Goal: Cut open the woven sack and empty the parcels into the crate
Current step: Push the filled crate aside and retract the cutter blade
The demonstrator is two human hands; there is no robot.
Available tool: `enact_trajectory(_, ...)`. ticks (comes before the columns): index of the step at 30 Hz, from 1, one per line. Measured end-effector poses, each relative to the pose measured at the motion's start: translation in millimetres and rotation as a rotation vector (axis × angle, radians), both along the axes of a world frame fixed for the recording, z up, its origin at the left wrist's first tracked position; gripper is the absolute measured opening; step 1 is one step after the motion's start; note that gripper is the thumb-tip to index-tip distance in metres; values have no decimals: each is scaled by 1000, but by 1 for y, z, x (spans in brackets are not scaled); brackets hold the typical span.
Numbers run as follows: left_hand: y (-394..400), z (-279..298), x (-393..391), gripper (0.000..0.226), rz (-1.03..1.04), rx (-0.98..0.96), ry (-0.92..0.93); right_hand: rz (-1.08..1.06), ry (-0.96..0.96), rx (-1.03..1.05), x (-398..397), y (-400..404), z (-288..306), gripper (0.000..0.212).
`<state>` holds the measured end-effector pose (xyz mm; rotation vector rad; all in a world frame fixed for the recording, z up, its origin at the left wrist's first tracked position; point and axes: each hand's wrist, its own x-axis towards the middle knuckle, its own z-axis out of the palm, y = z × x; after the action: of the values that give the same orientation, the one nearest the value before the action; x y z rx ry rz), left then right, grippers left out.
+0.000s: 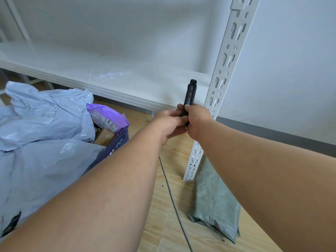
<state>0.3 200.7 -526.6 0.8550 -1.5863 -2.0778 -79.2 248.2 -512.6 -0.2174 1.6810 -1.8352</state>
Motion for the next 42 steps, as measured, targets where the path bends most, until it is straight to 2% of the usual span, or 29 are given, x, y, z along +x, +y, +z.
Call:
enact_trajectory(3,-3,-3,-5,29,2,-1,-44,18,35,63,-1,-3,-3,20)
enact_trajectory(6,-6,-7,-12,31,50,-24,-27,38,51,172,0,-4,-11,31)
enact_trajectory(11,-16,-14,-24,39,97,-30,4,78,54,143,-7,-2,-21,28)
enact_trajectory(15,-32,-13,-44,41,138,-120,-105,46,94,129,-15,3,-28,31)
enact_trajectory(20,-41,-12,-71,39,163,-151,-171,63,95,113,-29,8,-20,22)
enact_trajectory(23,-49,-10,-84,37,205,-222,-194,27,140,107,-34,3,-18,33)
enact_trajectory(25,-52,-13,-89,33,227,-255,-193,15,178,124,-33,0,-19,32)
enact_trajectory(31,-50,-26,-90,33,307,-121,-128,-10,187,153,-26,-1,-21,29)
enact_trajectory(34,-51,-21,-85,8,303,-64,-134,31,175,170,-21,-1,-18,28)
enact_trajectory(36,-45,-15,-82,14,300,42,-141,32,182,176,-19,2,-16,17)
enact_trajectory(38,-32,-9,-80,3,328,175,-109,13,194,179,-19,10,-14,10)
enact_trajectory(40,-18,-12,-74,16,317,226,-26,-3,213,189,-19,18,-16,11)
enact_trajectory(42,-5,-23,-64,30,243,196,91,-3,262,212,-20,24,-21,22)
